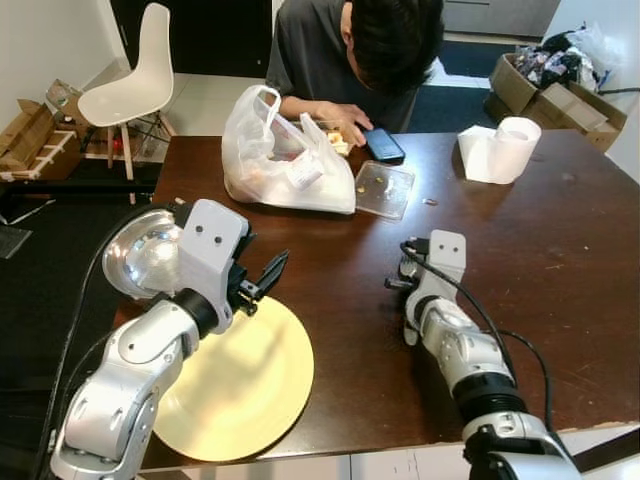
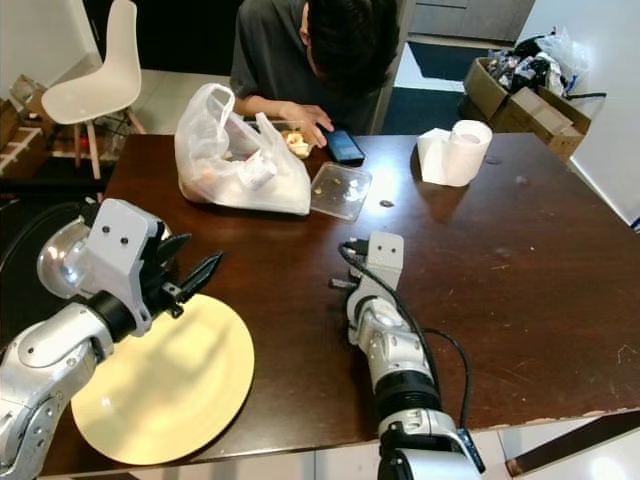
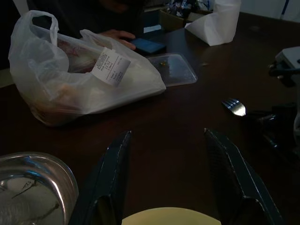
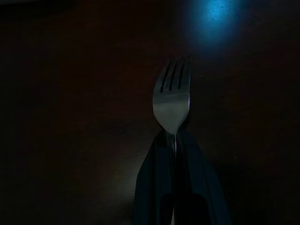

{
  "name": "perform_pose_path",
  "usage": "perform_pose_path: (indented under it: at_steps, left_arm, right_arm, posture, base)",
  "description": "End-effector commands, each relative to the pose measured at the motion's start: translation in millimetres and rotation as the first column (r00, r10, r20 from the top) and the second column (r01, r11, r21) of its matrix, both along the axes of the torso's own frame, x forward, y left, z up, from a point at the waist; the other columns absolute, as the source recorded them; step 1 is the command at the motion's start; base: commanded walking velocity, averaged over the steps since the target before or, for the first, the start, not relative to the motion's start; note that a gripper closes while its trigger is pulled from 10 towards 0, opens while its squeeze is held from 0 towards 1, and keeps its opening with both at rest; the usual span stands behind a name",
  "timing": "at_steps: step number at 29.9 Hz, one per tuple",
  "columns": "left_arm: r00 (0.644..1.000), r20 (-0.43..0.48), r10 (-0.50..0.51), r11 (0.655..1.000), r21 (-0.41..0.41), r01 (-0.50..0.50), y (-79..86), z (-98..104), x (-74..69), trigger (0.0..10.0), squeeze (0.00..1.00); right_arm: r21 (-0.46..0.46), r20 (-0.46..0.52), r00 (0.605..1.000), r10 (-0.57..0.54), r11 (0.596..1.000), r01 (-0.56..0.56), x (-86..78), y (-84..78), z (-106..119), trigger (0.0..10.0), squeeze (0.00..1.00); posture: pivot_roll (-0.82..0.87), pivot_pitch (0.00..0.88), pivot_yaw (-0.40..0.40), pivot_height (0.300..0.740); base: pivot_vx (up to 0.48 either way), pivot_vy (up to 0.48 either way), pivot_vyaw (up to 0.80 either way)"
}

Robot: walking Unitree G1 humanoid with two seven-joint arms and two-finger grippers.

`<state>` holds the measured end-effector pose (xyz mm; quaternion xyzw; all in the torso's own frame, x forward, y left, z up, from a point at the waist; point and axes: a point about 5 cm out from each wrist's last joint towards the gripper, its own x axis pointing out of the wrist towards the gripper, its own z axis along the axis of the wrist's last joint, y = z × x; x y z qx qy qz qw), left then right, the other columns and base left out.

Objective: Setting the table

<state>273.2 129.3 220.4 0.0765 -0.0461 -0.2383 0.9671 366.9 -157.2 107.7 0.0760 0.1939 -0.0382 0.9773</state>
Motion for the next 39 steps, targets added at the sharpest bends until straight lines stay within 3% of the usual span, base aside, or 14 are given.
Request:
perform_pose_path:
  at_steps: [1, 5, 6, 7, 9, 10, 11, 12, 13, 14, 18, 24, 34, 39]
  left_arm:
    - [1.0, -0.009, -0.004, 1.0, 0.003, 0.004, -2.3, -3, 1.9, 10.0, 0.0]
    - [1.0, -0.011, -0.004, 1.0, -0.003, 0.004, -4.6, -4, 4.0, 10.0, 0.0]
    - [1.0, -0.012, -0.003, 1.0, -0.005, 0.003, -5.4, -5, 4.4, 10.0, 0.0]
    - [1.0, -0.014, -0.002, 1.0, -0.006, 0.002, -5.8, -6, 4.8, 10.0, 0.0]
    - [1.0, -0.017, 0.018, 0.999, -0.029, -0.018, -7.0, -8, 6.0, 10.0, 0.0]
    - [0.999, -0.017, 0.031, 0.999, -0.042, -0.032, -7.3, -8, 6.8, 10.0, 0.0]
    - [0.999, -0.017, 0.048, 0.997, -0.056, -0.049, -7.6, -9, 8.2, 10.0, 0.0]
    - [0.999, -0.017, 0.048, 0.997, -0.056, -0.049, -7.6, -9, 8.2, 10.0, 0.0]
    - [0.998, -0.017, 0.058, 0.996, -0.063, -0.059, -7.8, -9, 9.1, 10.0, 0.0]
    - [0.998, -0.017, 0.058, 0.996, -0.063, -0.059, -7.8, -9, 9.1, 10.0, 0.0]
    - [0.994, -0.019, 0.105, 0.99, -0.097, -0.107, -8.8, -10, 16.3, 10.0, 0.0]
    - [0.994, -0.017, 0.112, 0.988, -0.108, -0.113, -12.0, -11, 21.6, 10.0, 0.0]
    - [0.994, -0.009, 0.108, 0.987, -0.117, -0.108, -15.3, -11, 26.3, 10.0, 0.0]
    - [0.993, -0.007, 0.121, 0.987, -0.108, -0.121, -11.5, -12, 24.7, 10.0, 0.0]
  right_arm:
    - [-0.013, -0.173, 0.984, -0.032, 0.999, 0.03, -21.5, -10.1, -41, 0.0, 0.0]
    - [-0.005, 0.006, 0.998, -0.063, 0.998, 0.063, -13.9, -20.0, -14, 0.0, 0.0]
    - [-0.001, 0.128, 0.991, -0.05, 0.999, 0.051, -10.4, -19.7, 6, 0.0, 0.0]
    - [-0.002, 0.207, 0.978, -0.039, 0.999, 0.04, -9.2, -18.9, 19, 0.0, 0.0]
    - [0.005, 0.431, 0.903, 0.007, 1.0, -0.01, -13.4, -12.6, 61, 0.0, 0.0]
    - [-0.004, 0.501, 0.865, 0.032, 0.999, -0.035, -18.4, -9.2, 76, 2.4, 0.0]
    - [-0.016, 0.56, 0.827, 0.055, 0.998, -0.056, -24.5, -5.6, 88, 5.6, 0.0]
    - [-0.016, 0.56, 0.827, 0.055, 0.998, -0.056, -24.5, -5.6, 88, 5.6, 0.0]
    - [-0.024, 0.586, 0.808, 0.067, 0.998, -0.066, -28.2, -3.6, 94, 10.0, 0.0]
    - [-0.024, 0.586, 0.808, 0.067, 0.998, -0.066, -28.2, -3.6, 94, 10.0, 0.0]
    - [-0.013, 0.639, 0.762, 0.103, 0.992, -0.123, -59.1, 13.4, 101, 10.0, 0.0]
    - [0.007, 0.596, 0.797, 0.101, 0.991, -0.131, -75.6, 19.1, 81, 10.0, 0.0]
    - [-0.06, 0.519, 0.845, 0.128, 0.992, -0.113, -81.0, 8.9, 62, 10.0, 0.0]
    - [-0.148, 0.457, 0.873, 0.172, 0.982, -0.116, -77.4, -3.4, 50, 10.0, 0.0]
  posture:
    - [0.03, 0.075, 0.042, 0.74]
    - [0.03, 0.064, 0.045, 0.74]
    - [0.02, 0.058, 0.047, 0.74]
    - [0.02, 0.055, 0.047, 0.74]
    - [0.0, 0.039, 0.052, 0.74]
    - [0.0, 0.035, 0.052, 0.74]
    - [-0.01, 0.025, 0.054, 0.74]
    - [-0.01, 0.025, 0.054, 0.74]
    - [-0.01, 0.025, 0.054, 0.74]
    - [-0.01, 0.025, 0.054, 0.74]
    - [-0.05, 0.0, 0.064, 0.74]
    - [-0.08, 0.0, 0.07, 0.74]
    - [-0.08, 0.0, 0.071, 0.74]
    - [-0.06, 0.0, 0.069, 0.74]
  base:
    - [0.0, 0.0, 0.0]
    - [0.0, 0.0, 0.0]
    - [0.0, 0.0, 0.0]
    - [0.0, 0.0, 0.0]
    - [0.0, 0.0, 0.0]
    - [0.0, 0.0, 0.0]
    - [0.0, 0.0, 0.0]
    - [0.0, 0.0, 0.0]
    - [0.0, 0.0, 0.0]
    - [0.0, 0.0, 0.0]
    - [0.0, 0.0, 0.0]
    - [0.0, 0.0, 0.0]
    - [0.0, 0.0, 0.0]
    - [0.0, 0.0, 0.0]
